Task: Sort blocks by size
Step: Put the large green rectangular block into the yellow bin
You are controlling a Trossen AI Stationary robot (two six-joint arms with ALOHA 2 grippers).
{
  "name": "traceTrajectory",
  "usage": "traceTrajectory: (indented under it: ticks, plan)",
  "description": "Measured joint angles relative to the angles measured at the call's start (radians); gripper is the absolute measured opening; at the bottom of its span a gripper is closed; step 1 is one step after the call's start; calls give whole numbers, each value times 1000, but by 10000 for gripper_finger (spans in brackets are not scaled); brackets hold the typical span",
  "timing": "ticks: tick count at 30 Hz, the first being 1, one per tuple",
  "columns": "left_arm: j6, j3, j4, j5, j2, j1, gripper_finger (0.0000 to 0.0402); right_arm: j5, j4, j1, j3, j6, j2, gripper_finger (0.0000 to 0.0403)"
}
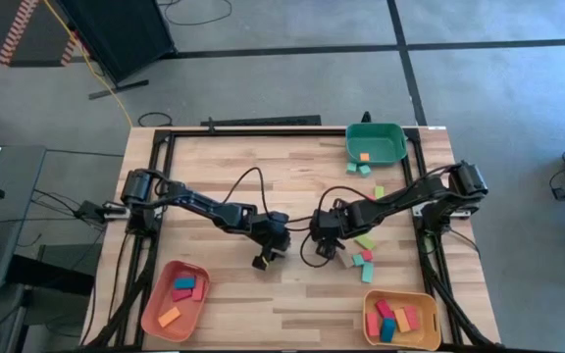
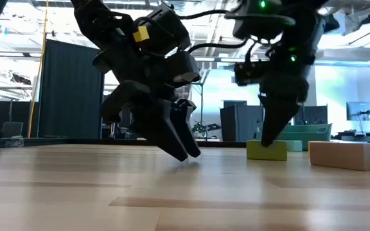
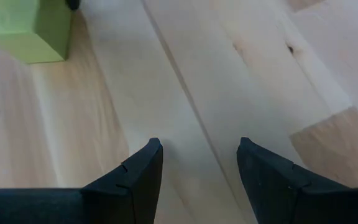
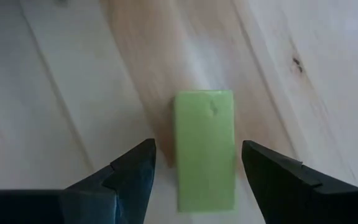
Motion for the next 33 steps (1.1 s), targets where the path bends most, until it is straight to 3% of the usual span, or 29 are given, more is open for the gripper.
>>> traceTrajectory:
  ticks: [9,13,18,23,33]
  plan:
    - [10,0,-12,8,0,-5,197,-4,44,0,-70,41,0,262]
    - [11,0,0,8,0,-5,197,-3,52,3,-78,40,0,233]
    - [11,0,4,8,0,-5,197,-3,82,5,-86,37,0,165]
    - [9,0,-6,8,0,-5,197,0,95,14,-86,49,-1,158]
    - [12,0,-32,7,0,-5,197,-3,-213,123,61,149,-43,158]
